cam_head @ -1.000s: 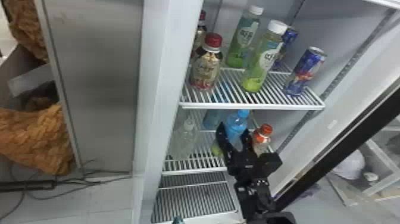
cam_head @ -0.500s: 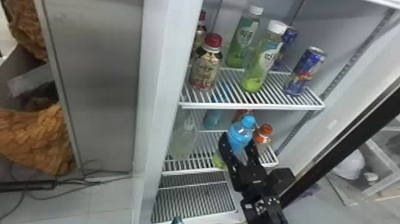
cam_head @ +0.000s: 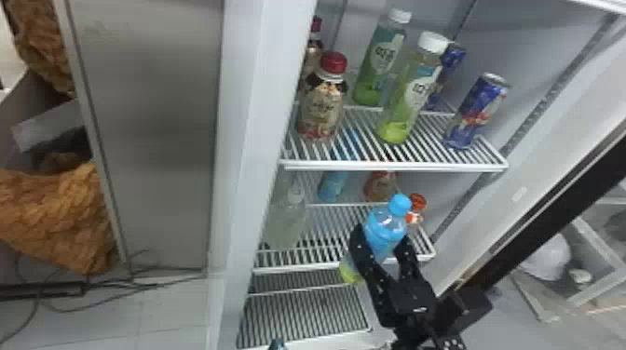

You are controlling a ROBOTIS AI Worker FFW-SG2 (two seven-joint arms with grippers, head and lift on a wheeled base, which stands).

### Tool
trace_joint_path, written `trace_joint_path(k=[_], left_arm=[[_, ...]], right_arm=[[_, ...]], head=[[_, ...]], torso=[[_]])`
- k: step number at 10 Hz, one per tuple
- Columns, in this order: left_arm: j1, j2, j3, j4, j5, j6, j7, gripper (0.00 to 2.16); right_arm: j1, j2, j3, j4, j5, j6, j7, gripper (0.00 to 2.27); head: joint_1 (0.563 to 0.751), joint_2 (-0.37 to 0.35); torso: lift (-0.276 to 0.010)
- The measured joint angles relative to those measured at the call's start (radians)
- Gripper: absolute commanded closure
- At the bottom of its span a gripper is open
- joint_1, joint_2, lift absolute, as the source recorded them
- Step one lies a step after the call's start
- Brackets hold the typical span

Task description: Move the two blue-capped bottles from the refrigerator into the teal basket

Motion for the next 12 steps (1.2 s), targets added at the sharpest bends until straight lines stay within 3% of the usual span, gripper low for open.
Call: trace_joint_path(k=[8,12], left_arm=[[0.008,-0.003,0.006,0.000,-0.003,0.000,0.000,1.14],[0.012,-0.003,0.009,0.000,-0.006,0.000,0.000,1.14]], right_arm=[[0.287,0.035,-0.090,-0.369,-0.005,0.260,0.135,0.57],[0.382,0.023,-0.121,-0.517,0.001,0.442,0.215,0.57]], head=[[0.695,-0.350],[0.695,-0.350]], torso=[[-0.140],[-0.140]])
